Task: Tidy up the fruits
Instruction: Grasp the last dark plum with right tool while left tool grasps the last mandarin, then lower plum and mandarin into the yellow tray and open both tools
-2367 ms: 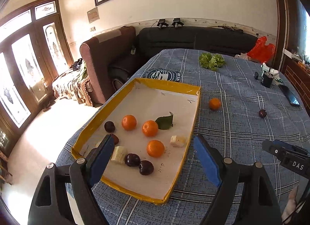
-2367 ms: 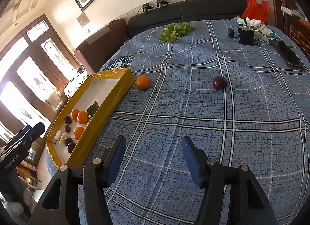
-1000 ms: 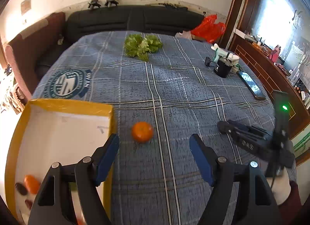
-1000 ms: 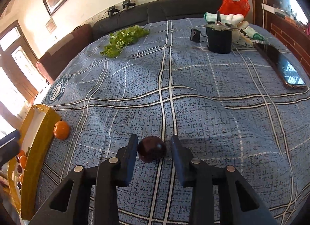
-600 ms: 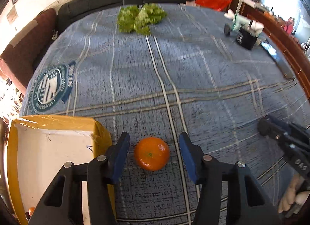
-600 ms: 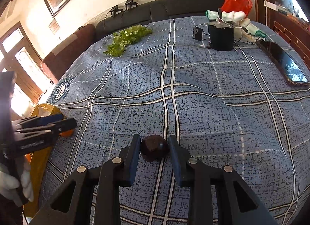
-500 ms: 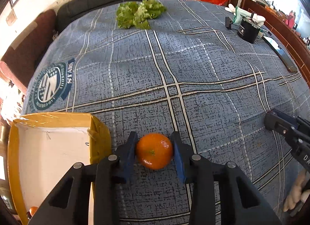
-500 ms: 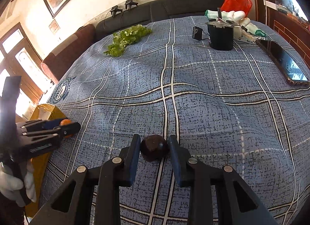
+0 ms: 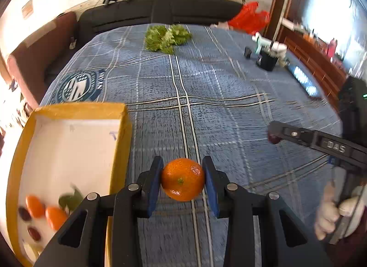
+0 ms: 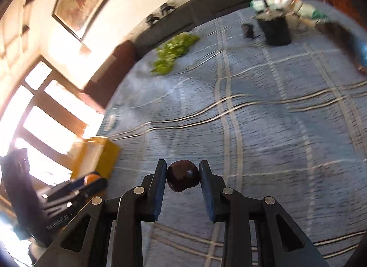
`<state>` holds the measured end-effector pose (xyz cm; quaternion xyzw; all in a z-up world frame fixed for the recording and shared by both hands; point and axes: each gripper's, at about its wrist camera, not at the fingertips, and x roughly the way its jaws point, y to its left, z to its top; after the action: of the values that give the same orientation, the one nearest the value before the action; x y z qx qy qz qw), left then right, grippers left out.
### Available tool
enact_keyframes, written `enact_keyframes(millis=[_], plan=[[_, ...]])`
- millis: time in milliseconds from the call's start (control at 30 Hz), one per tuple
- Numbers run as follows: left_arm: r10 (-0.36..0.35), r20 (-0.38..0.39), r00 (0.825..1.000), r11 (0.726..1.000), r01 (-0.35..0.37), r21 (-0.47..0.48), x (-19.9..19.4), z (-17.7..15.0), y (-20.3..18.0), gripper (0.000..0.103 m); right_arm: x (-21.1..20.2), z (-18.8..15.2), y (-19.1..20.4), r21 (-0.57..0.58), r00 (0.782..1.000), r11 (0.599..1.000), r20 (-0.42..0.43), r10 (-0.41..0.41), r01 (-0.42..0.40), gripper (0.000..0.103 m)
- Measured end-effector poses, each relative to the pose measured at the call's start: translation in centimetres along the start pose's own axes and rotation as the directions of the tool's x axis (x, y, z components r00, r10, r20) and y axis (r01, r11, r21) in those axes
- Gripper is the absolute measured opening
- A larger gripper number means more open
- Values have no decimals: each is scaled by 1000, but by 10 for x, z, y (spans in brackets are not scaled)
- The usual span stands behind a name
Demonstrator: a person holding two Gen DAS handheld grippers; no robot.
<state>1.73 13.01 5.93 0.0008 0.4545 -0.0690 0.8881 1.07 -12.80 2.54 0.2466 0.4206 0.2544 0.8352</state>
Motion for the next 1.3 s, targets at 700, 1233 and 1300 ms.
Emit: enact_keyframes(millis=[700,1233,1300], plan=[[216,66,974,856,-156,-493,-122,-129,174,35,34,-63,172,-276,987,955,-149,67,-107,33],[269,57,961,838,-205,-506,-113,-152,190,36,100,-147,260,-557,967,828,-240,-85,-65,34],[275,69,959,840,-205,-503,-116,-151,187,46,100,-153,262,-572,967,818,-236,-94,-60,34]])
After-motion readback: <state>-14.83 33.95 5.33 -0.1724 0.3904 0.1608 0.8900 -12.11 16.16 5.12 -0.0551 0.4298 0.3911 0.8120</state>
